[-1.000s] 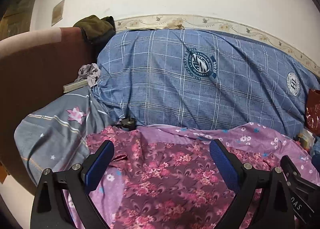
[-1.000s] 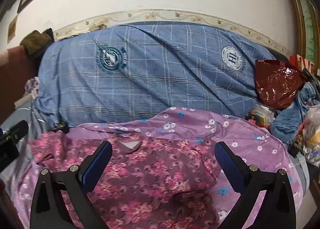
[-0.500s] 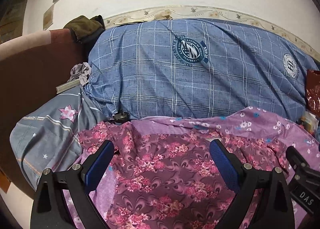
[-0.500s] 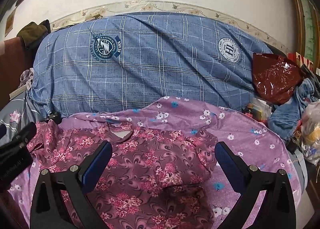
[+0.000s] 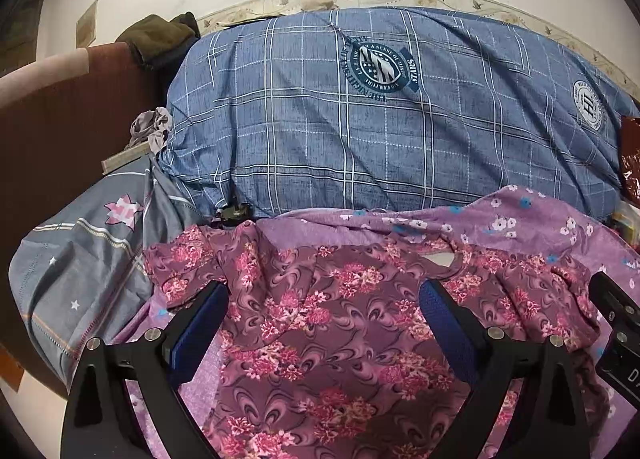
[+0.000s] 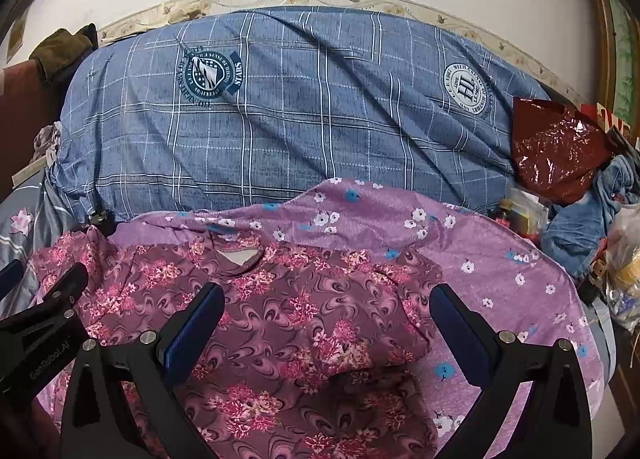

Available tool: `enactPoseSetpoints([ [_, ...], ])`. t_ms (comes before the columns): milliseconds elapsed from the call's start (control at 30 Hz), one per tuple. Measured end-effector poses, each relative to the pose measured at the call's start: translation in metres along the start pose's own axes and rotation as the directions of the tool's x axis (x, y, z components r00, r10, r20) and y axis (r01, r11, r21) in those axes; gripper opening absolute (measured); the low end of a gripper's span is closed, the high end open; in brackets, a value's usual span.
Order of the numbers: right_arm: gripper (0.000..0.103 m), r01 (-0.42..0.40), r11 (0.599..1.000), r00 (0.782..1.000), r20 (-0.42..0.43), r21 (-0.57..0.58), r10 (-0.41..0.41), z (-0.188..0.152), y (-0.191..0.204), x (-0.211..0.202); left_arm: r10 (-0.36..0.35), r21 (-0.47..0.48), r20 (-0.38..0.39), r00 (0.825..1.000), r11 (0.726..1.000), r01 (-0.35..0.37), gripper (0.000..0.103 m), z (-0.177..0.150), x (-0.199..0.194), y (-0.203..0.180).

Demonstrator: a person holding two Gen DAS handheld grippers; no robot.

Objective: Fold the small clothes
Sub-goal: 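Move both grippers open over the pink floral shirt toward its hem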

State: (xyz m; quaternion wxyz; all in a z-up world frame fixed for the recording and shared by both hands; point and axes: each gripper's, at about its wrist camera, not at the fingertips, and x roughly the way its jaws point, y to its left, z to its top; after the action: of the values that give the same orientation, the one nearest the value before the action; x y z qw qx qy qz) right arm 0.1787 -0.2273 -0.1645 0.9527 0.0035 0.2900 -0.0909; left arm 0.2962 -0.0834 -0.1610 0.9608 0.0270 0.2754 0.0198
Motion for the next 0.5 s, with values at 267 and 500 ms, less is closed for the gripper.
enactPoseSetpoints([
  [267,0.103,0.000,1.000,1.000,-0.014,-0.010,0.000,-0.0017,-0.0001,0.0053,-0.005,0.014,-0.002,1.000,1.000,0.005,0.097,-0.0038,0.0044,-0.0022],
  [500,0.103,0.002,1.000,1.000,-0.023,-0.008,-0.002,-0.0022,-0.0035,0.0102,-0.011,0.030,-0.011,1.000,1.000,0.011,0.097,-0.0042,0.0074,-0.0037],
])
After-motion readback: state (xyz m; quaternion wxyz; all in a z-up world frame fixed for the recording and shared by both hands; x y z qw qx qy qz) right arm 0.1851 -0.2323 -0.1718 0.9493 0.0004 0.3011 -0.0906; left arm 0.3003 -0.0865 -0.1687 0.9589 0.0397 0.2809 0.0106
